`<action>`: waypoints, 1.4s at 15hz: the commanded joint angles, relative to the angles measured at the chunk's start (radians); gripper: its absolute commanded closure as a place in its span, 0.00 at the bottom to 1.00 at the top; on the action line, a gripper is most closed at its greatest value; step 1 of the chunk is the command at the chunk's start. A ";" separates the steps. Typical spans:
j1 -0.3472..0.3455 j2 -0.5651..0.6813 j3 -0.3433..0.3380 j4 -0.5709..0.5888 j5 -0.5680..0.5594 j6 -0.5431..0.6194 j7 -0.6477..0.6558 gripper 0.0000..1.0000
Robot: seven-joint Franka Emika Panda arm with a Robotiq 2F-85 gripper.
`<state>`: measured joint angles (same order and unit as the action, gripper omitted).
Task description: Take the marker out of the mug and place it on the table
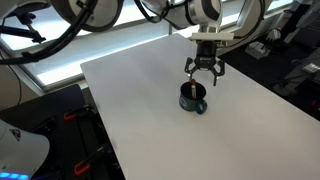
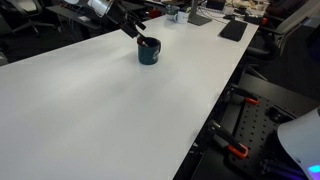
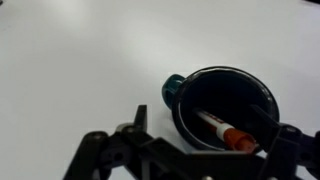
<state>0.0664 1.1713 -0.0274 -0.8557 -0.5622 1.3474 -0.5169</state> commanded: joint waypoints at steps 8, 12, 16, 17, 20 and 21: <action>0.004 -0.007 0.000 0.000 -0.014 0.054 0.055 0.00; 0.004 -0.007 0.000 0.000 -0.014 0.055 0.055 0.00; 0.004 -0.007 0.000 0.000 -0.014 0.055 0.055 0.00; 0.003 -0.005 0.000 0.002 -0.012 0.051 0.056 0.00; -0.001 0.003 0.001 0.009 -0.003 0.039 0.061 0.35; -0.002 0.005 0.000 0.009 -0.003 0.039 0.062 0.43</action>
<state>0.0671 1.1725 -0.0273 -0.8558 -0.5741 1.4018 -0.4623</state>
